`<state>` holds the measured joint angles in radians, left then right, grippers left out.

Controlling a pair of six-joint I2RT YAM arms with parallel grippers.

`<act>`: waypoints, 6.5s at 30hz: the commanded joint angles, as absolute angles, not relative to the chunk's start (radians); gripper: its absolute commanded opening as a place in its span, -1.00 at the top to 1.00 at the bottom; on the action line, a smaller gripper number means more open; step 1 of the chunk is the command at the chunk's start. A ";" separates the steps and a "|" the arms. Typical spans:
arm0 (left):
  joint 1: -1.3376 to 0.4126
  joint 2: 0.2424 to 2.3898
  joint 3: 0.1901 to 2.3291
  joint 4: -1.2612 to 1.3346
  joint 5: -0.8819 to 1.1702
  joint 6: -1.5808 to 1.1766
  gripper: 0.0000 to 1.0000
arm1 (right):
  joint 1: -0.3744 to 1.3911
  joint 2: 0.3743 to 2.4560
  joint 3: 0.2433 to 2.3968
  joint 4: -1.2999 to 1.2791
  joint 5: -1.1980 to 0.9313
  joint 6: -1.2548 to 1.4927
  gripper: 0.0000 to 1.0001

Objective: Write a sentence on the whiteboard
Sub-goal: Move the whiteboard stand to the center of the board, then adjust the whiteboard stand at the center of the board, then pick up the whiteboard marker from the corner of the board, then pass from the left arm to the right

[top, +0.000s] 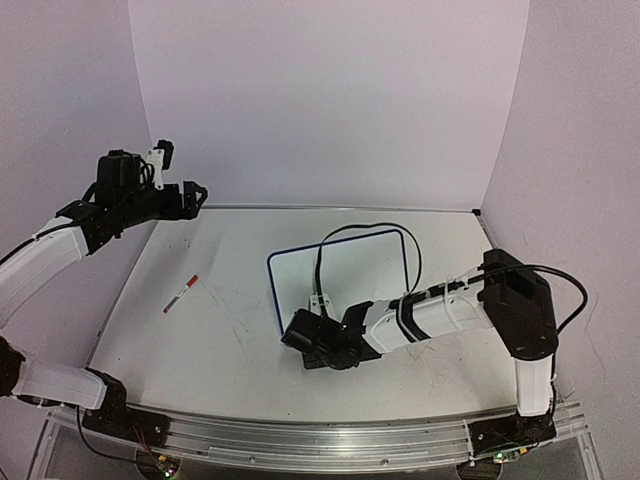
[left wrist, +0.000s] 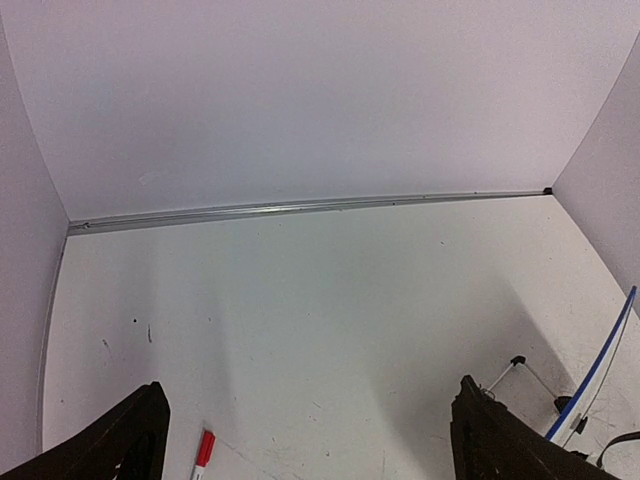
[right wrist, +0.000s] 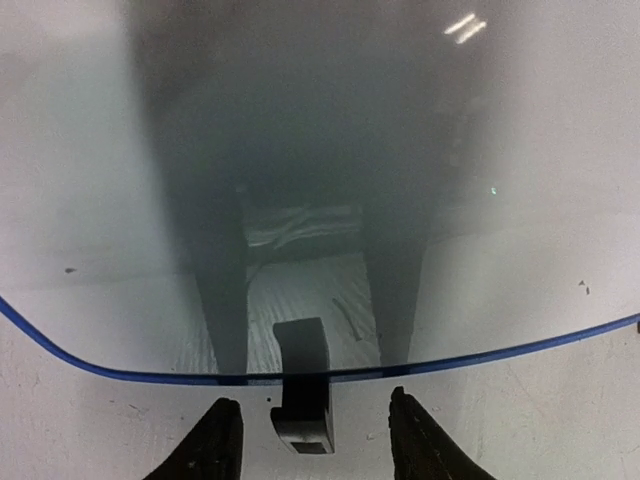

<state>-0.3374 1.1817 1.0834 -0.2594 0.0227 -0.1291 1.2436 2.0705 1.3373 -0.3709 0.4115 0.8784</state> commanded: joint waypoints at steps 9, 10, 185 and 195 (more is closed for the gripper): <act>-0.330 1.237 1.065 -0.209 -0.011 -0.119 -0.99 | 1.258 1.822 1.240 -0.398 0.512 0.825 -0.62; -0.330 1.242 1.065 -0.209 -0.020 -0.120 -0.99 | 1.255 1.803 1.225 -0.397 0.517 0.807 -0.65; -0.617 1.258 0.803 0.713 0.469 -1.003 1.00 | 1.049 1.836 1.360 0.719 -0.103 0.542 0.58; -0.617 1.245 0.769 0.716 0.458 -0.982 -0.28 | 1.011 1.776 1.285 0.698 -0.156 0.530 1.00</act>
<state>-0.6124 1.2595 0.7963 0.6672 0.4587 -0.9929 1.0323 1.8381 1.3308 0.6807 -0.1251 0.5578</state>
